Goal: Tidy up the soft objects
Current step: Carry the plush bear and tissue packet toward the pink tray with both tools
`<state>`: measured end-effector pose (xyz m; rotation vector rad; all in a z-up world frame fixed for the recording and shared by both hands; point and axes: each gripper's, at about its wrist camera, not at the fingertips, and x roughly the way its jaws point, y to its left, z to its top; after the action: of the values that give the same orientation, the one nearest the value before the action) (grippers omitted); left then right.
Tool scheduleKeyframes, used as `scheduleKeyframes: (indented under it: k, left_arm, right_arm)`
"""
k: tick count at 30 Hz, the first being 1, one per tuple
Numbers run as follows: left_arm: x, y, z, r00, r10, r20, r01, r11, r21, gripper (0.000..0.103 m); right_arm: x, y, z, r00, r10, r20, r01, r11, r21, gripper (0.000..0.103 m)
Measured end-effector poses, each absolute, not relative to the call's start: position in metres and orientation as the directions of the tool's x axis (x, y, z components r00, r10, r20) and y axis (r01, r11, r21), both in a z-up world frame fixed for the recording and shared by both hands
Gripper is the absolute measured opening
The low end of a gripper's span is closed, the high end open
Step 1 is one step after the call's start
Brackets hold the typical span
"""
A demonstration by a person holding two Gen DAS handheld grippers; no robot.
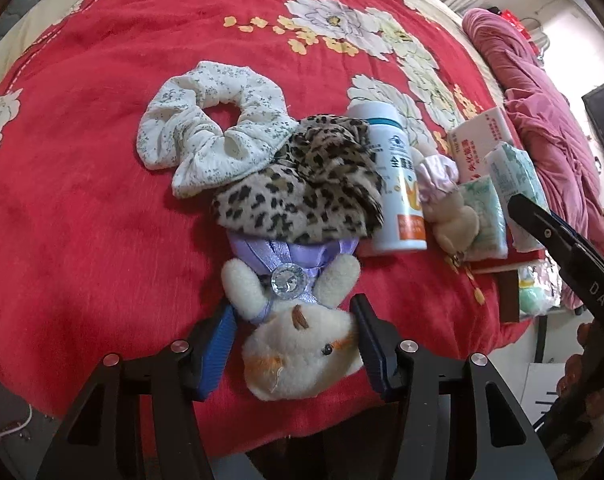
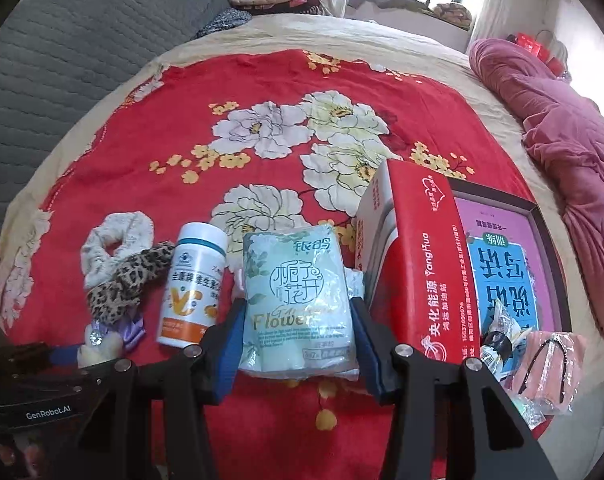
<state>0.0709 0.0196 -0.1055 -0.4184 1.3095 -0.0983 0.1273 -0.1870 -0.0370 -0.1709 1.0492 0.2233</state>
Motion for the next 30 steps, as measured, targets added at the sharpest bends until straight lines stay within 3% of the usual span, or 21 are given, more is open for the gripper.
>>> scheduleKeyframes:
  k: [30]
  left_arm:
    - [0.033,-0.033,-0.014,0.38,-0.302,-0.874,-0.019,0.942,-0.334,0.058]
  right_arm:
    - [0.082,-0.239,0.026,0.559,0.201,-0.805,-0.205,0.974,0.101,0.05]
